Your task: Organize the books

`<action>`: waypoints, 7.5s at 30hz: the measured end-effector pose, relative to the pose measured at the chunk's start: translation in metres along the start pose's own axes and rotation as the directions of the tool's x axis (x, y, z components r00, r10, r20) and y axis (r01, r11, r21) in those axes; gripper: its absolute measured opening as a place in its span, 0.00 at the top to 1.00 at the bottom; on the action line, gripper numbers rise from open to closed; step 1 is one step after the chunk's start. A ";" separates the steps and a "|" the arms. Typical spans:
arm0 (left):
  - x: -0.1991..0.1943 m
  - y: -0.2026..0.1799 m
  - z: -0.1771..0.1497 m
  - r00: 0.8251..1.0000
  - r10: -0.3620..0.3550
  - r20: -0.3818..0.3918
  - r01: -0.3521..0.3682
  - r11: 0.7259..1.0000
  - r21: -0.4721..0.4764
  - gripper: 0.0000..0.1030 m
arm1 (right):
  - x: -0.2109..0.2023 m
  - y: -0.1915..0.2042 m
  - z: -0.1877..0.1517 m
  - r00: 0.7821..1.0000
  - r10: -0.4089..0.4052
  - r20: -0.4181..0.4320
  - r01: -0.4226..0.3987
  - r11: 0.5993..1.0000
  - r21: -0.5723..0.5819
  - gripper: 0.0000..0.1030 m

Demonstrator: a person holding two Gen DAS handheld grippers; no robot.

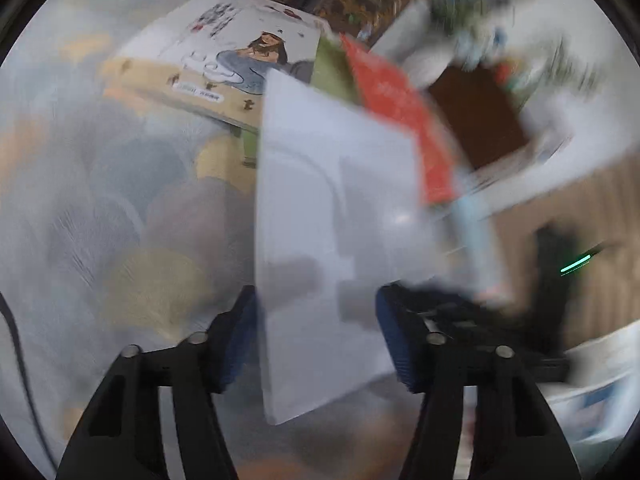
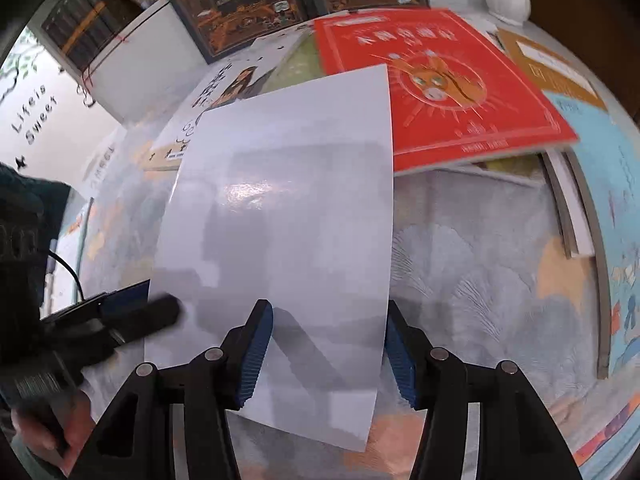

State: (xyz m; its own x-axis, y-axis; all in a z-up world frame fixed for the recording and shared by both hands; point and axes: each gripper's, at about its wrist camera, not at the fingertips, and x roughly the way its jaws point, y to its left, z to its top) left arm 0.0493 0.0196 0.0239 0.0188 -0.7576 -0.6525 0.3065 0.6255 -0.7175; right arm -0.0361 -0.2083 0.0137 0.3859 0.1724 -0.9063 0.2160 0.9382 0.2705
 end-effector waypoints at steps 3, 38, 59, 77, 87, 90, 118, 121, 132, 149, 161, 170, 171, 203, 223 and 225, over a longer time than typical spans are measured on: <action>-0.022 0.012 0.001 0.962 -0.267 0.060 0.273 0.953 -0.128 0.53 | -0.004 -0.033 -0.003 0.989 0.149 0.010 -0.149 0.984 0.101 0.48; 0.009 -0.011 0.015 0.962 -0.271 0.019 0.262 0.908 -0.327 0.88 | -0.022 -0.065 0.000 0.919 0.393 -0.019 -0.371 0.882 0.292 0.23; 0.013 -0.020 0.015 0.994 -0.098 -0.038 0.088 0.976 -0.200 0.86 | -0.042 -0.039 0.000 0.928 0.370 0.047 -0.372 0.908 0.192 0.62; -0.018 -0.035 0.026 0.992 -0.112 0.053 0.116 0.990 -0.082 0.85 | -0.080 -0.002 0.021 0.965 0.243 0.103 -0.235 0.969 -0.078 0.62; -0.068 -0.022 0.048 0.972 -0.140 0.187 0.156 0.985 -0.073 0.84 | -0.105 0.060 0.042 0.963 0.184 0.198 -0.126 0.954 -0.273 0.62; -0.083 -0.007 0.068 0.965 -0.088 0.246 0.108 0.992 -0.071 0.83 | -0.094 0.080 0.063 0.954 0.226 0.196 -0.158 0.938 -0.309 0.62; -0.085 0.135 0.120 0.926 0.240 0.293 -0.138 0.935 -0.328 0.69 | 0.104 0.180 0.168 0.974 0.209 -0.081 -0.224 0.908 -0.353 0.43; -0.090 0.121 0.102 0.904 0.323 0.281 -0.230 0.920 -0.319 0.67 | 0.091 0.168 0.158 0.981 0.175 -0.082 -0.193 0.910 -0.368 0.43; -0.078 0.075 0.040 0.913 0.282 0.294 -0.205 0.942 -0.267 0.65 | 0.038 0.123 0.088 0.988 0.119 -0.103 -0.148 0.925 -0.350 0.43; -0.051 0.035 0.030 0.850 0.450 0.274 -0.447 0.891 -0.080 0.62 | 0.031 0.082 0.003 0.982 -0.188 -0.011 0.169 0.907 -0.385 0.24; -0.025 -0.003 0.012 0.817 0.502 0.285 -0.543 0.835 0.086 0.47 | 0.015 0.038 -0.032 0.982 -0.187 0.007 0.180 0.934 -0.308 0.00; 0.013 -0.028 -0.005 0.827 0.503 0.253 -0.553 0.809 0.198 0.38 | -0.001 0.005 -0.049 0.980 -0.185 0.070 0.197 0.945 -0.260 0.00; 0.016 -0.030 -0.010 0.815 0.513 0.270 -0.570 0.794 0.211 0.36 | -0.001 0.007 -0.054 0.980 -0.176 0.096 0.196 0.944 -0.265 0.00; 0.017 -0.068 -0.038 0.764 0.604 0.226 -0.632 0.772 0.075 0.02 | -0.042 -0.038 -0.069 0.996 -0.074 0.059 0.088 0.959 -0.271 0.00; -0.015 -0.002 0.060 0.817 0.542 0.196 -0.544 0.838 -0.050 0.03 | -0.023 0.035 0.093 0.988 0.112 0.104 -0.089 0.975 -0.204 0.05; -0.008 0.012 0.071 0.842 0.511 0.172 -0.509 0.859 -0.057 0.04 | -0.009 0.045 0.101 0.992 0.095 0.085 -0.076 0.976 -0.202 0.14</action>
State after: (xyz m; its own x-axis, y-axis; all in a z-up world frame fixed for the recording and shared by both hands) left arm 0.1201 0.0194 0.0376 0.3361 -0.3508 -0.8741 0.1996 0.9335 -0.2979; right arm 0.0606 -0.1975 0.0665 0.4794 0.2345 -0.8457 0.0006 0.9636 0.2675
